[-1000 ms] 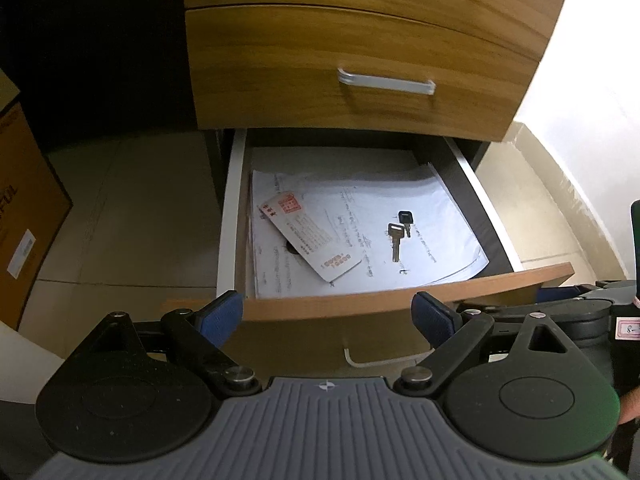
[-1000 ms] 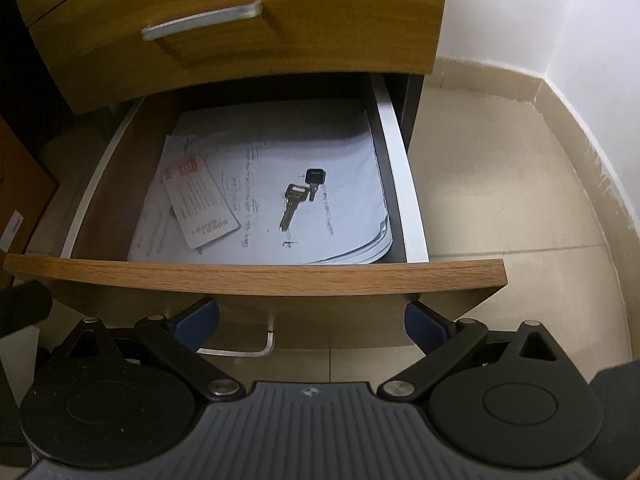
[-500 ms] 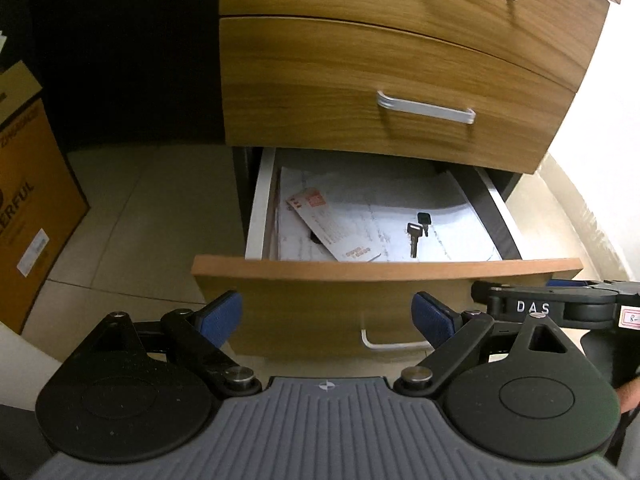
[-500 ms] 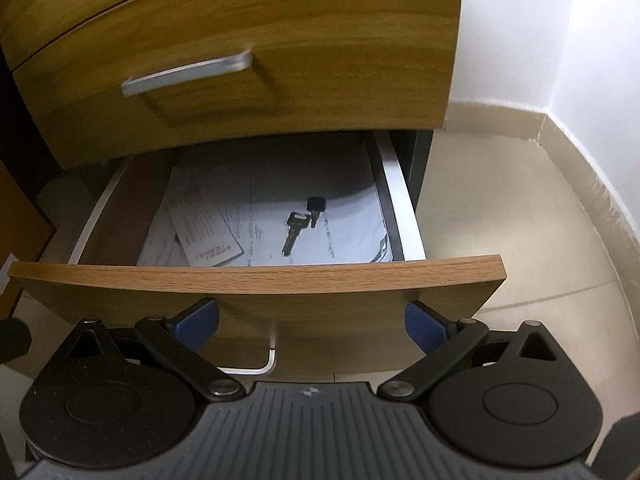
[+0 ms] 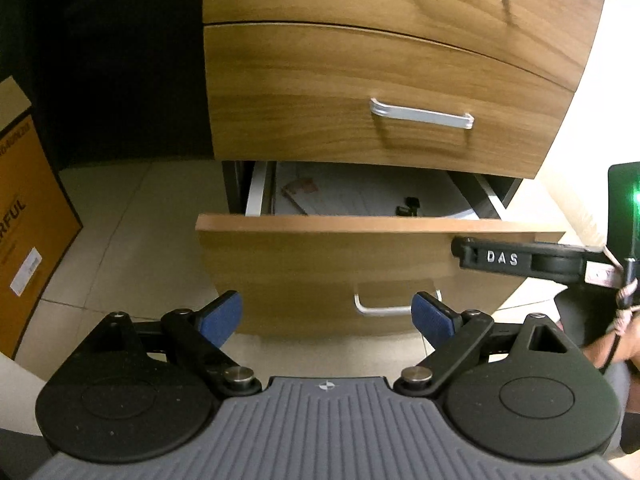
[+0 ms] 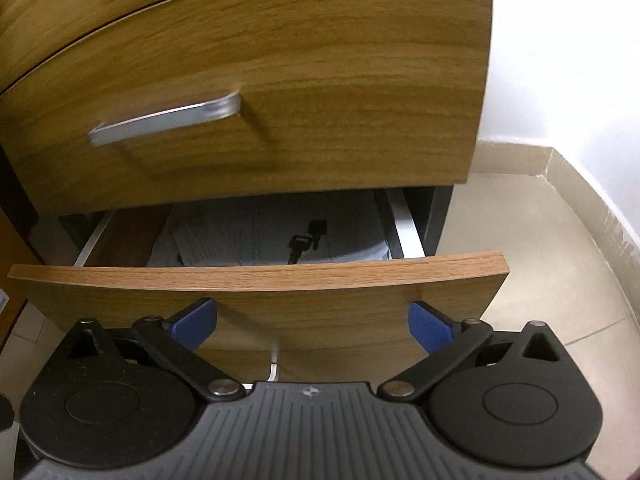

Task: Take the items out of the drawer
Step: 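Push the bottom drawer's front panel inward with the right tool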

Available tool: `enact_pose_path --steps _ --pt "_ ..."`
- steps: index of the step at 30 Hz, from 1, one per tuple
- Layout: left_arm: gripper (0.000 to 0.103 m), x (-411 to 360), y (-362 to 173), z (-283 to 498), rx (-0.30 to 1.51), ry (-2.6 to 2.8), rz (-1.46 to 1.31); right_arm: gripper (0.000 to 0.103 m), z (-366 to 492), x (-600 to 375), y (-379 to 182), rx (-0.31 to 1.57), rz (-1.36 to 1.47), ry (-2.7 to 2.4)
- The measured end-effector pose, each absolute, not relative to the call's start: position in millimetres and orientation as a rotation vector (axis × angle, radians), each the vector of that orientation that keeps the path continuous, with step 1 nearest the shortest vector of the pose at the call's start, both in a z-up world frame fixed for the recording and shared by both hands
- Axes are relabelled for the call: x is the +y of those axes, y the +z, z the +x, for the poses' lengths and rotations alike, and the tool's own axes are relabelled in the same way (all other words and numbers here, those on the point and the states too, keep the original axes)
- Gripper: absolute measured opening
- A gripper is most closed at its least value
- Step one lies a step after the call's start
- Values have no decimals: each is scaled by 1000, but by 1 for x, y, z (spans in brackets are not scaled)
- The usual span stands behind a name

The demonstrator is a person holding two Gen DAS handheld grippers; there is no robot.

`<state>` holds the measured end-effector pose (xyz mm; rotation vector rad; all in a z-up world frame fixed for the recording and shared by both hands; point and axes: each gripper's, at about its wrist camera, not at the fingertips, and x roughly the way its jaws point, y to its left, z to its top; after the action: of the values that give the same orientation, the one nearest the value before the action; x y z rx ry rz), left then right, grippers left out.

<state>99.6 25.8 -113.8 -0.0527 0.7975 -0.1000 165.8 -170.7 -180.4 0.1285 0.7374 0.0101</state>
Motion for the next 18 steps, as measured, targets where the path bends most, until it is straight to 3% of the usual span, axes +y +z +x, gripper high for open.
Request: enact_pose_path --steps 18 --pt "93 32 -113 99 798 -76 -69 103 224 -178 -171 737 177 30"
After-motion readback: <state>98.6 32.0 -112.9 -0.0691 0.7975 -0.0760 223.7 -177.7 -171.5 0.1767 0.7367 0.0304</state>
